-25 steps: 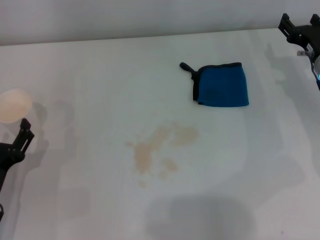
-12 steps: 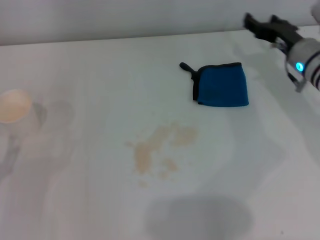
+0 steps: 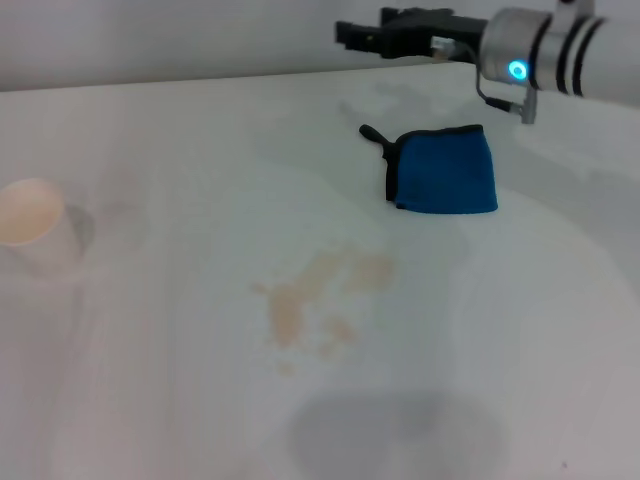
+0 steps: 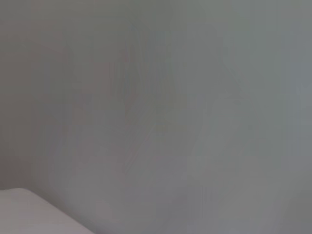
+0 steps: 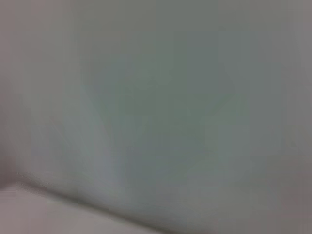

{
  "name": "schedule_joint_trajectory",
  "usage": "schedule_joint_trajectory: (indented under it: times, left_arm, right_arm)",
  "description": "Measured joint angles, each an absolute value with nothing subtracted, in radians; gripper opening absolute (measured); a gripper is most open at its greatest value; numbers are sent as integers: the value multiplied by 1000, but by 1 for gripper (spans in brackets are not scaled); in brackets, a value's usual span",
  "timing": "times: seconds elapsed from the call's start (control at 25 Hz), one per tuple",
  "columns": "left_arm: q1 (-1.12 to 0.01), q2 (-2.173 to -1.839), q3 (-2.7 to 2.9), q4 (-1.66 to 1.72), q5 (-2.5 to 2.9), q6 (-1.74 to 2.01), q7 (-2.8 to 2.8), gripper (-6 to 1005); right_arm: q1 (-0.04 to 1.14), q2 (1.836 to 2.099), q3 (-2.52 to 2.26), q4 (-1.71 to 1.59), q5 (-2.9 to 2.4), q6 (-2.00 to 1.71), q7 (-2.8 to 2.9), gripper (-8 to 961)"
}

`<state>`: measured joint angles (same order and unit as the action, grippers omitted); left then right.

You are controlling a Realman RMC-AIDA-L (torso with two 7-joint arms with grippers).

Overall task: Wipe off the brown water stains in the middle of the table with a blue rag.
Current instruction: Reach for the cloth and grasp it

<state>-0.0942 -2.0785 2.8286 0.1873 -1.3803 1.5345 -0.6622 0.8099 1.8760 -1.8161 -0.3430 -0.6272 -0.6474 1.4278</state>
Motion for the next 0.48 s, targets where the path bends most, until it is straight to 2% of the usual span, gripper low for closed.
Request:
schedule_joint_trajectory:
  times: [0.24, 0.48]
  left_arm:
    - [-101, -2078, 2829, 176, -1378, 1541, -663, 891]
    - [-107, -2076, 2829, 175, -1381, 1548, -670, 891]
  right_arm:
    - [948, 1813, -1821, -318, -1026, -708, 1777, 778]
    - [1054, 1776, -1820, -264, -1314, -773, 2002, 777]
